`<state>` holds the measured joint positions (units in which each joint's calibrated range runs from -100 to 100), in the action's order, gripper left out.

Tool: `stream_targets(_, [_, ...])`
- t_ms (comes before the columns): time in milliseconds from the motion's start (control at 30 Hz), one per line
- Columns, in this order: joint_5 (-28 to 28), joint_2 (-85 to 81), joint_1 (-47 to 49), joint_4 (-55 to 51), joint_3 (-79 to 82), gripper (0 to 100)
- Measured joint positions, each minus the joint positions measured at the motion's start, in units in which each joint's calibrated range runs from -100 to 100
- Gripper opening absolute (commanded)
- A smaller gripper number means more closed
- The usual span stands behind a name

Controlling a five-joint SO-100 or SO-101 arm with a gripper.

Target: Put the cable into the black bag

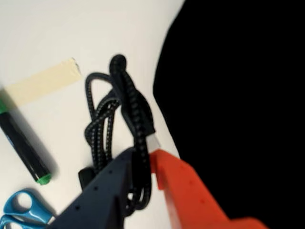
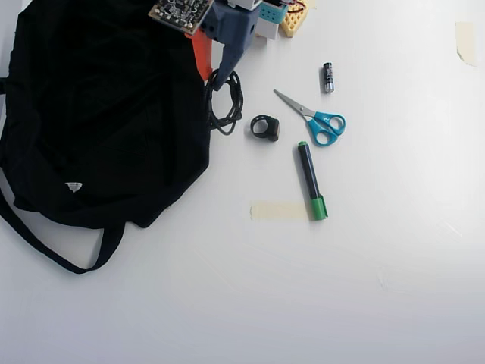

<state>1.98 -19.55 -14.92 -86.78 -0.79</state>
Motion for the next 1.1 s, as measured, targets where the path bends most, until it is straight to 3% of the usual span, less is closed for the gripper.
stream_targets(233, [0.05, -1.99, -8.23, 0.77, 2.99, 2])
stream_targets(533, [1.47, -2.16, -25.64, 11.34, 10.46, 2])
stream_targets(700, [1.47, -2.08, -35.71, 27.39, 24.76, 2])
stream_targets(833, [1.47, -2.24, -38.43, 38.56, 36.95, 2])
stream_targets(967, [2.3, 0.0, -39.46, 42.51, 40.72, 3])
stream_targets(1000, [2.3, 1.25, -39.46, 42.59, 40.8, 5])
stream_targets(1067, [2.3, 3.15, -39.46, 42.77, 40.72, 21])
stream_targets(1100, [2.3, 3.15, -39.46, 42.77, 40.8, 22])
